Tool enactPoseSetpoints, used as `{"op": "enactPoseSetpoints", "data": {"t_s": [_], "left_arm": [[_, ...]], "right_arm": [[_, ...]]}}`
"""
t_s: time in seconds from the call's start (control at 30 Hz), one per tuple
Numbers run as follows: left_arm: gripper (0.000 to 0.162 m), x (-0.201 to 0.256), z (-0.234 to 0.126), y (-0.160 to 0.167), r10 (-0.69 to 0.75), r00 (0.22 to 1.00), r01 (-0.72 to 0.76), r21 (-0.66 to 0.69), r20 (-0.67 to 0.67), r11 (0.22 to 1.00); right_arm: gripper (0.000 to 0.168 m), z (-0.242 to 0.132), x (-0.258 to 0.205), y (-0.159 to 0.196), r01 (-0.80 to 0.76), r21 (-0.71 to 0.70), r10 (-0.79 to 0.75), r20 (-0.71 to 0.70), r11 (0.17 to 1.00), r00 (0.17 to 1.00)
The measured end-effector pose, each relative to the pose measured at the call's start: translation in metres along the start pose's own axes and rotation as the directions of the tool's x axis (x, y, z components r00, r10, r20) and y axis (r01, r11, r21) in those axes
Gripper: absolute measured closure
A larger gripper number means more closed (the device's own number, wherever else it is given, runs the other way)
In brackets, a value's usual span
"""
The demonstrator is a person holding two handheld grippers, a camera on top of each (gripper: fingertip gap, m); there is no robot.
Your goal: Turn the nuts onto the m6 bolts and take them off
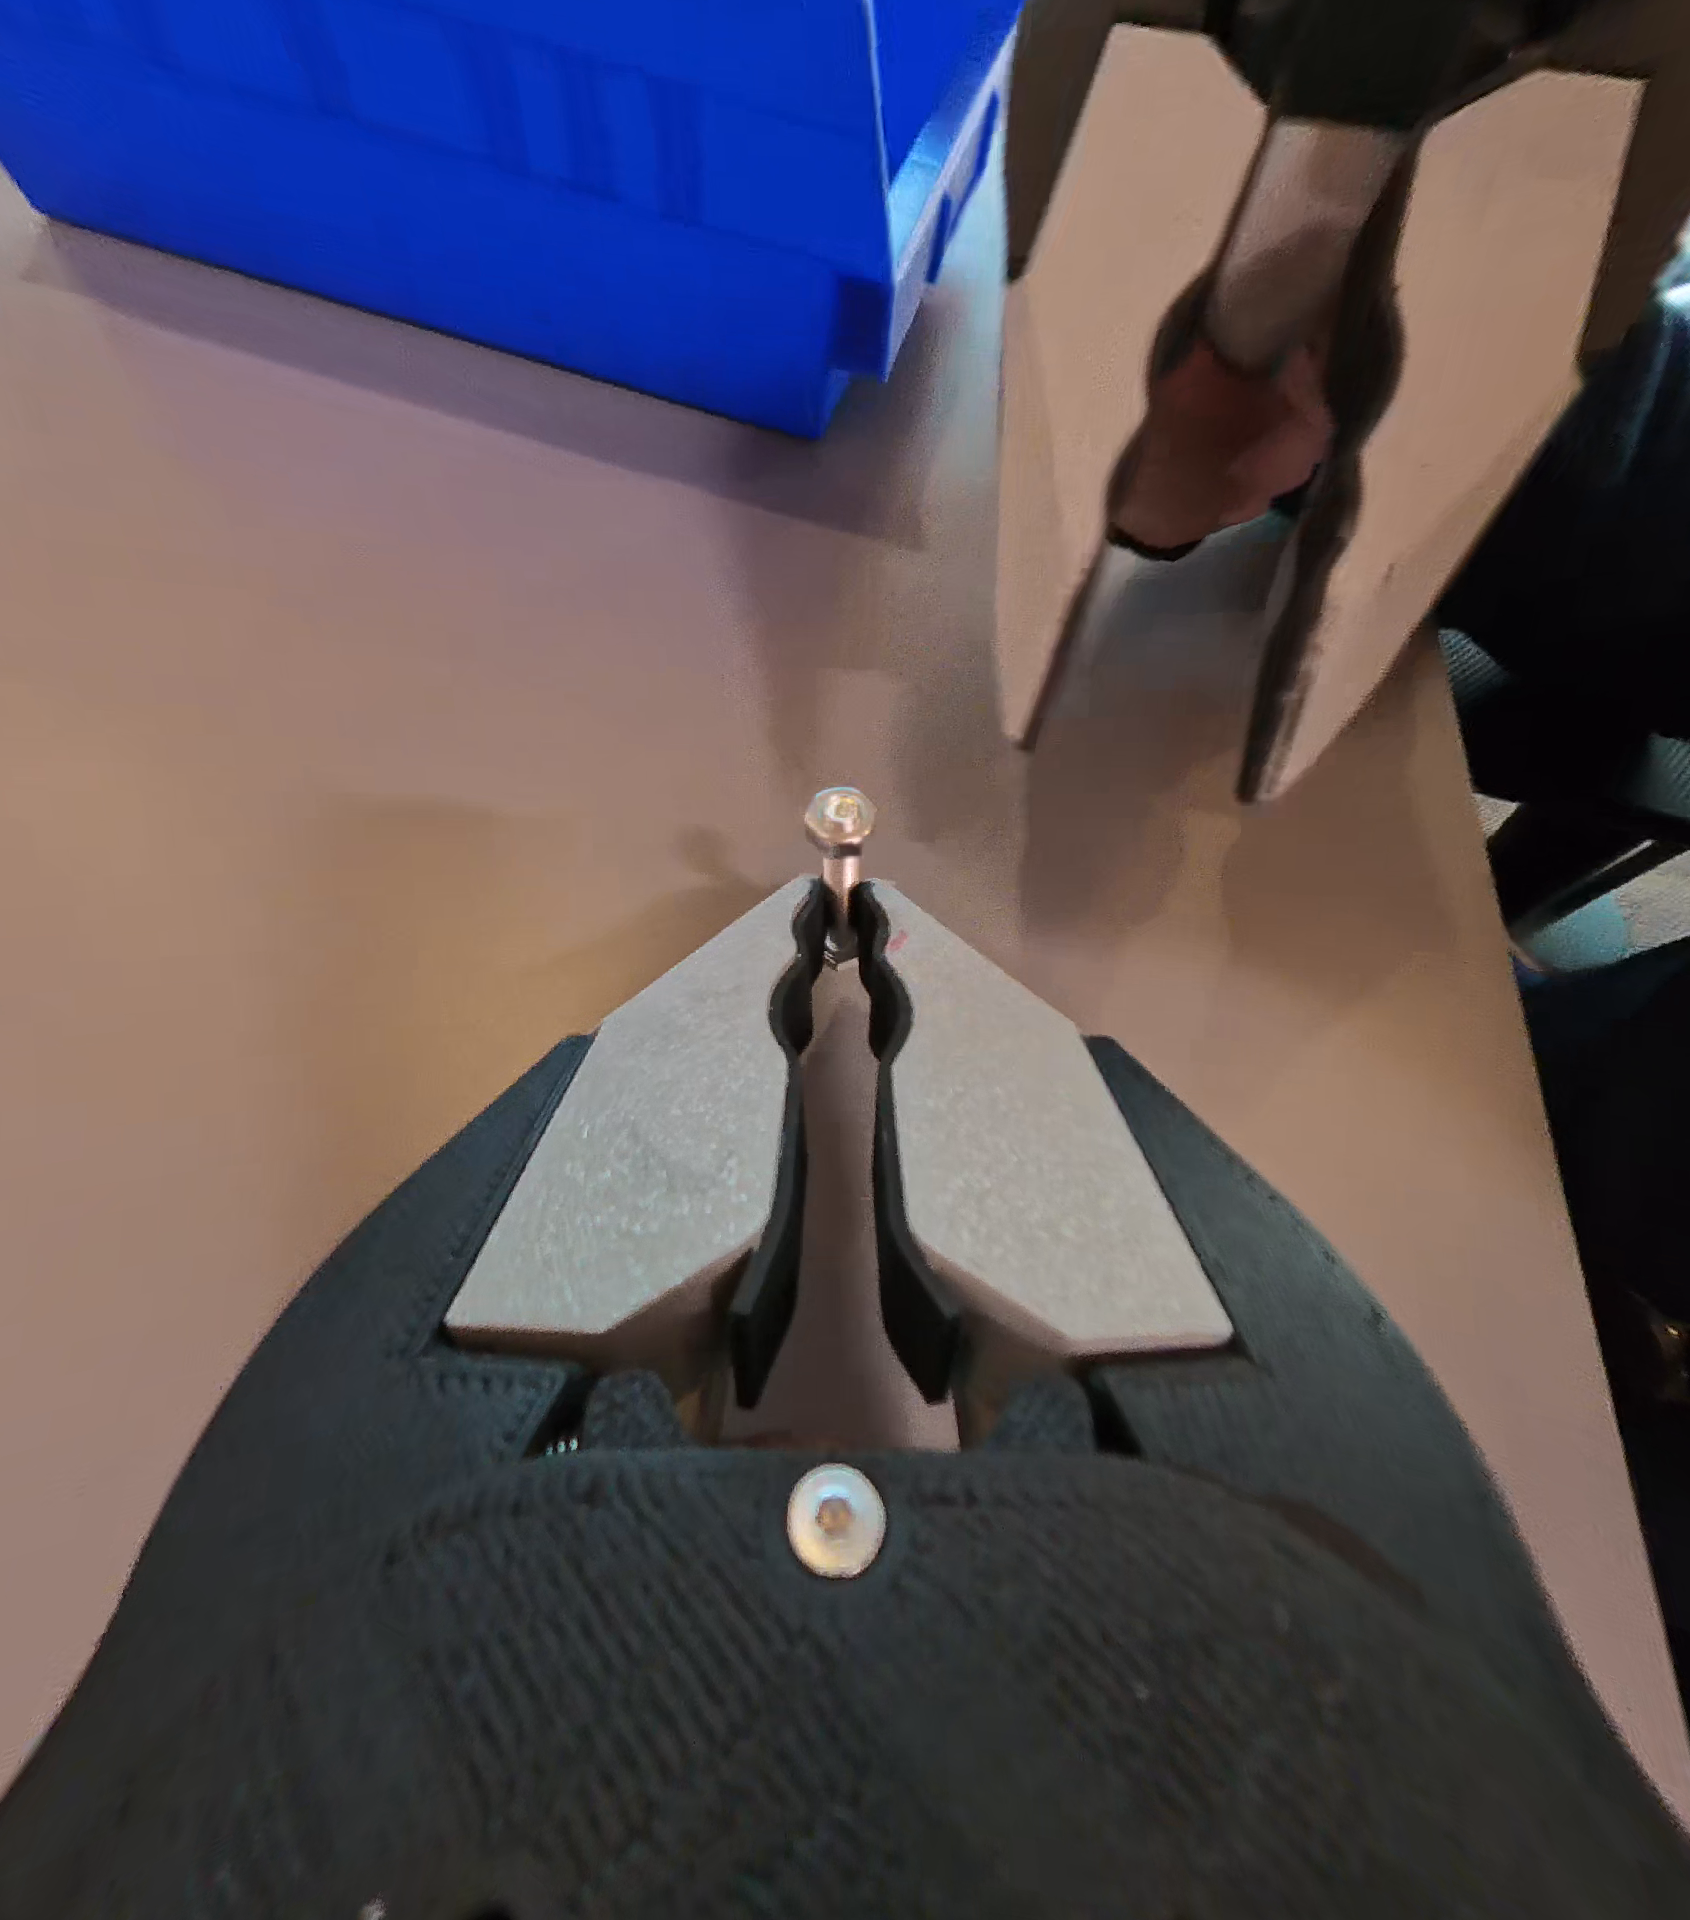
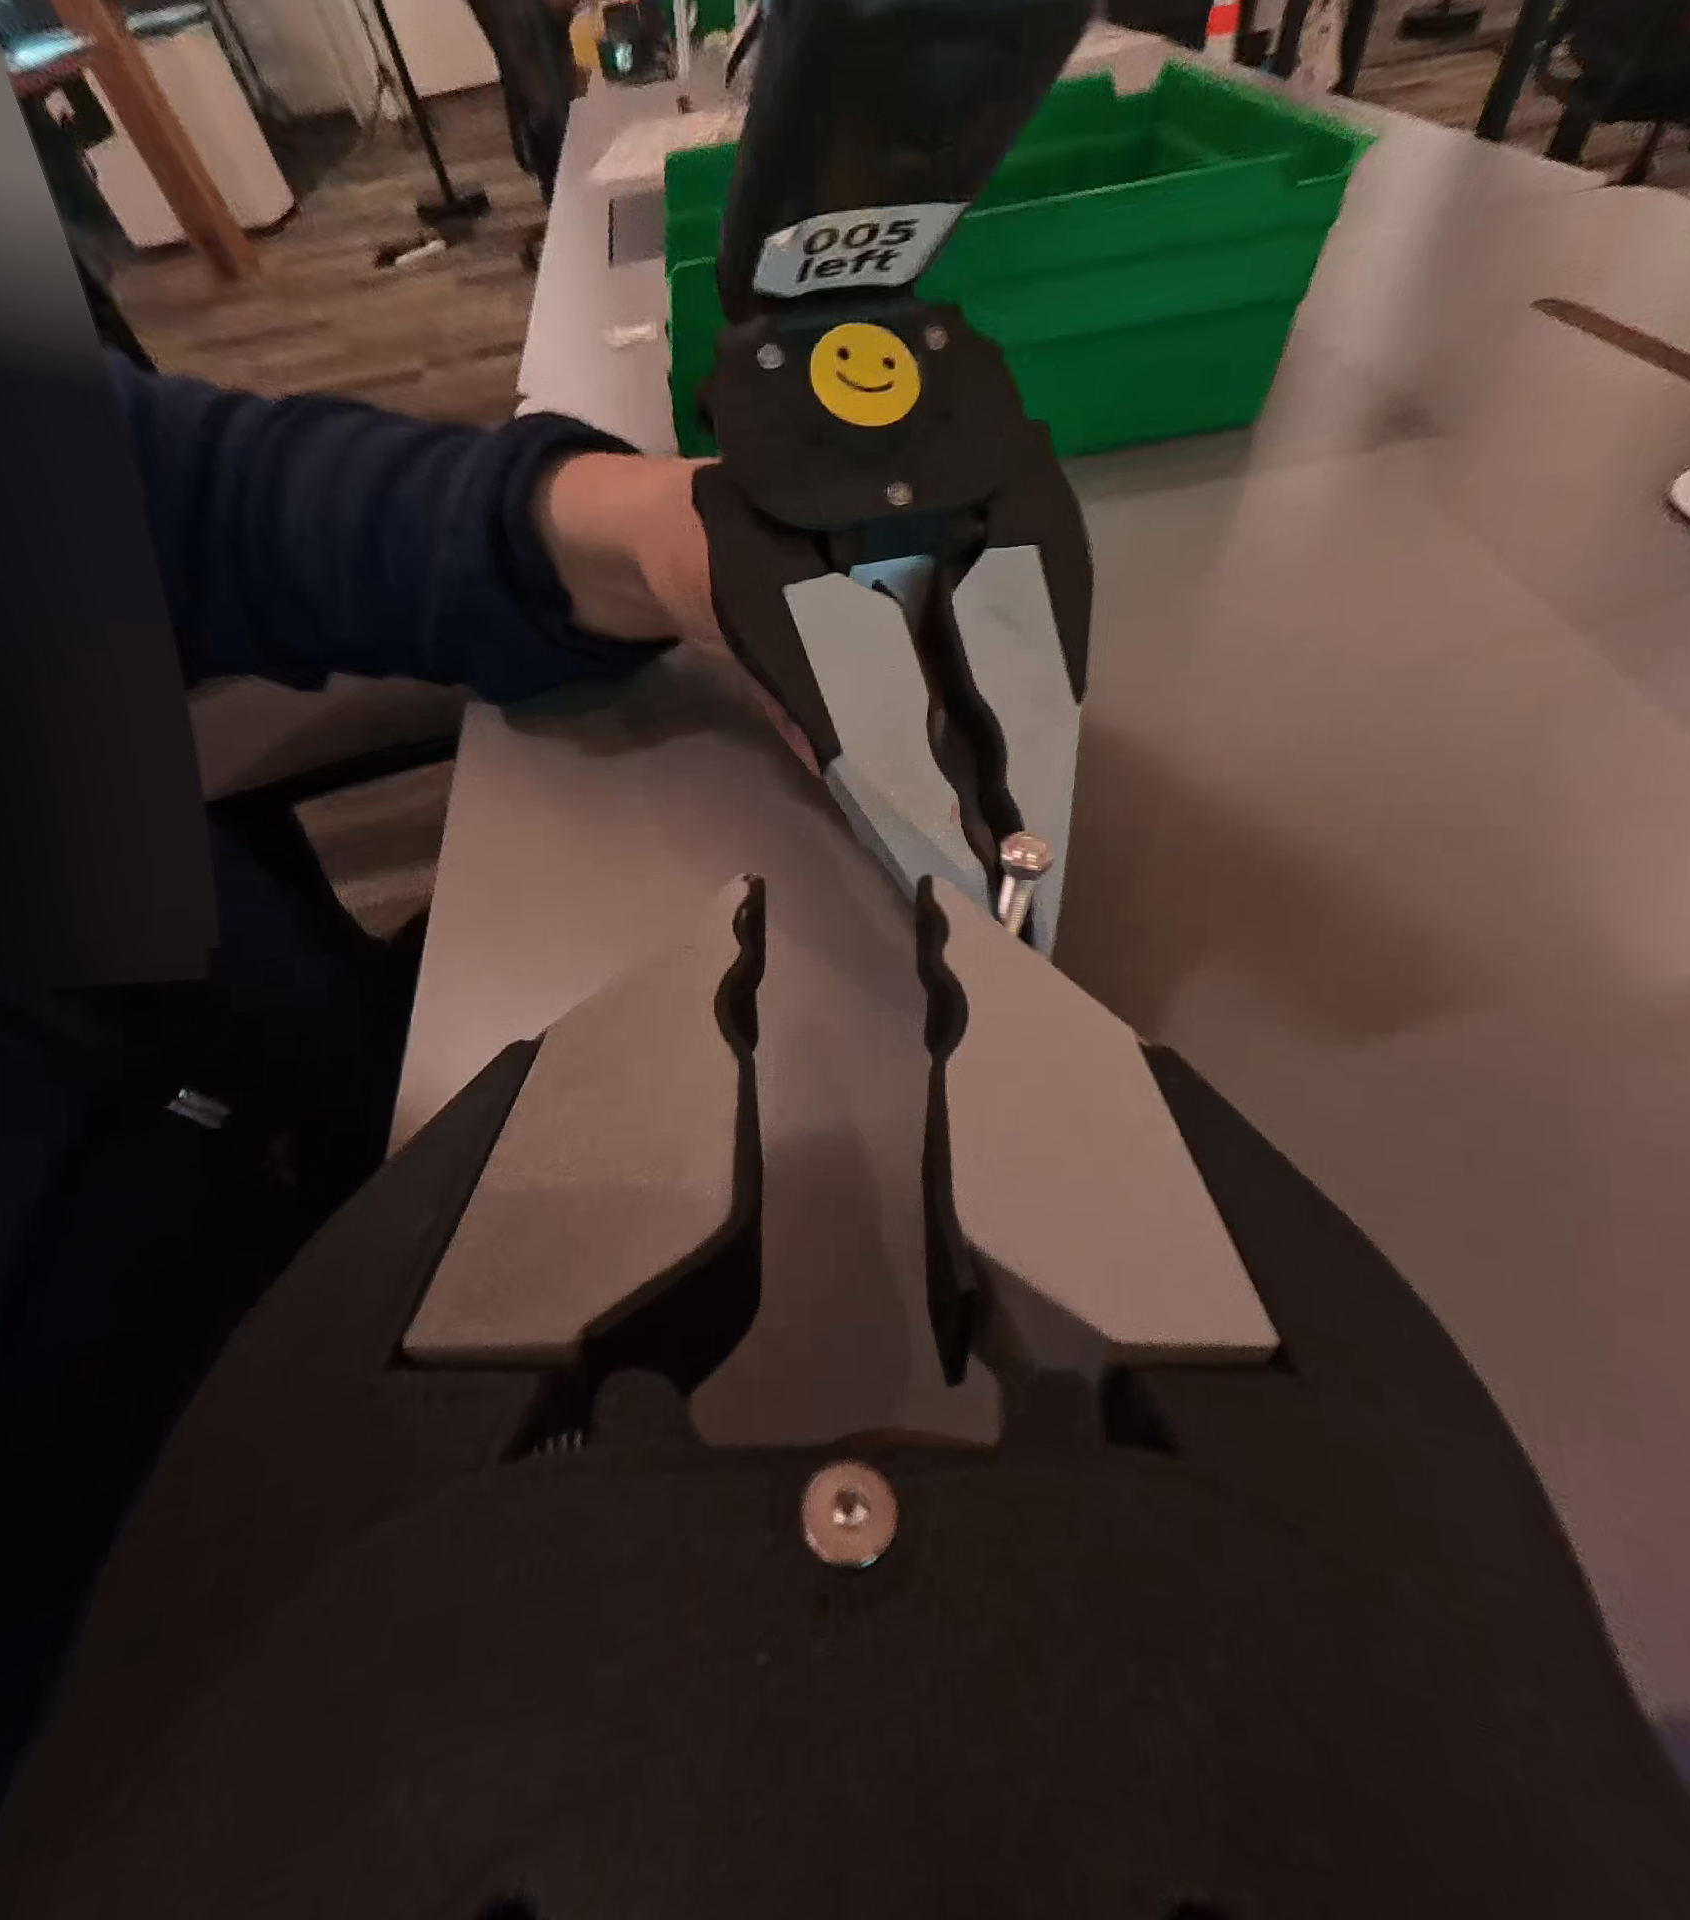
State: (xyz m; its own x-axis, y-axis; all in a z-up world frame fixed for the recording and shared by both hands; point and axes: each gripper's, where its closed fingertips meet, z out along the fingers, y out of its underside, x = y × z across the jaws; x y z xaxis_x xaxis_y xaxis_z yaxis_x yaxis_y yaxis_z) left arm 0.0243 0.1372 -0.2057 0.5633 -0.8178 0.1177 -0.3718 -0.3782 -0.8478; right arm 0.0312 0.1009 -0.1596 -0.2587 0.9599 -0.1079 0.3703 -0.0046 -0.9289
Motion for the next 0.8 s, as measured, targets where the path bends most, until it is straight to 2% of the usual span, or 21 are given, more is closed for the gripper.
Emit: {"op": "enactPoseSetpoints", "data": {"t_s": [0.1,0.23,0.27,0.3,0.33,0.37,0.4,0.47,0.53,0.67,0.73,0.77,0.8], "left_arm": [[0.158,0.008,0.003,0.0,0.034,0.999,-0.035,-0.007,-0.029,0.999],[0.158,0.018,0.007,0.0,0.086,0.995,-0.087,-0.018,-0.044,0.996],[0.158,0.015,0.007,0.0,0.076,0.997,-0.077,-0.017,-0.028,0.997],[0.158,0.011,0.006,0.0,0.057,0.998,-0.057,-0.016,-0.017,0.998],[0.158,0.006,0.004,-0.001,0.033,0.999,-0.033,-0.007,-0.003,0.999],[0.158,-0.002,0.002,-0.003,0.011,1.0,-0.011,0.011,0.028,1.0],[0.158,-0.006,-0.001,-0.004,-0.006,0.999,0.006,0.026,0.033,1.0],[0.158,-0.005,-0.005,-0.005,-0.02,1.0,0.02,0.042,0.0,0.999],[0.158,-0.001,-0.003,-0.005,-0.003,1.0,0.003,0.035,-0.01,0.999],[0.158,0.021,0.005,-0.004,0.097,0.993,-0.096,0.013,-0.061,0.995],[0.158,0.017,0.006,-0.004,0.088,0.995,-0.088,0.01,-0.04,0.996],[0.158,0.012,0.005,-0.004,0.06,0.998,-0.06,0.01,-0.025,0.998],[0.158,0.004,0.003,-0.005,0.021,1.0,-0.021,0.02,0.003,1.0]], "right_arm": [[0.129,0.001,0.017,-0.001,-0.038,0.005,0.038,-0.073,0.999,0.997],[0.128,0.012,0.012,0.005,-0.059,-0.037,0.058,-0.036,0.998,0.998],[0.129,0.014,0.008,0.007,-0.048,-0.051,0.047,-0.022,0.998,0.999],[0.121,0.013,0.007,0.008,-0.041,-0.055,0.039,-0.027,0.998,0.999],[0.121,0.01,0.007,0.008,-0.039,-0.056,0.037,-0.028,0.998,0.999],[0.151,0.007,0.002,0.008,-0.044,-0.048,0.045,0.015,0.998,0.999],[0.155,0.003,0.0,0.005,-0.065,-0.02,0.066,0.039,0.998,0.997],[0.137,-0.001,0.013,0.0,-0.101,0.022,0.102,-0.012,0.995,0.995],[0.126,-0.001,0.02,-0.005,-0.117,0.046,0.118,-0.037,0.992,0.992],[0.123,0.011,0.017,0.002,-0.12,-0.007,0.12,-0.029,0.993,0.992],[0.132,0.014,0.007,0.009,-0.093,-0.056,0.093,0.002,0.994,0.996],[0.123,0.013,0.007,0.01,-0.07,-0.062,0.069,-0.015,0.996,0.998],[0.132,0.01,0.006,0.011,-0.045,-0.065,0.044,-0.013,0.997,0.999]]}}
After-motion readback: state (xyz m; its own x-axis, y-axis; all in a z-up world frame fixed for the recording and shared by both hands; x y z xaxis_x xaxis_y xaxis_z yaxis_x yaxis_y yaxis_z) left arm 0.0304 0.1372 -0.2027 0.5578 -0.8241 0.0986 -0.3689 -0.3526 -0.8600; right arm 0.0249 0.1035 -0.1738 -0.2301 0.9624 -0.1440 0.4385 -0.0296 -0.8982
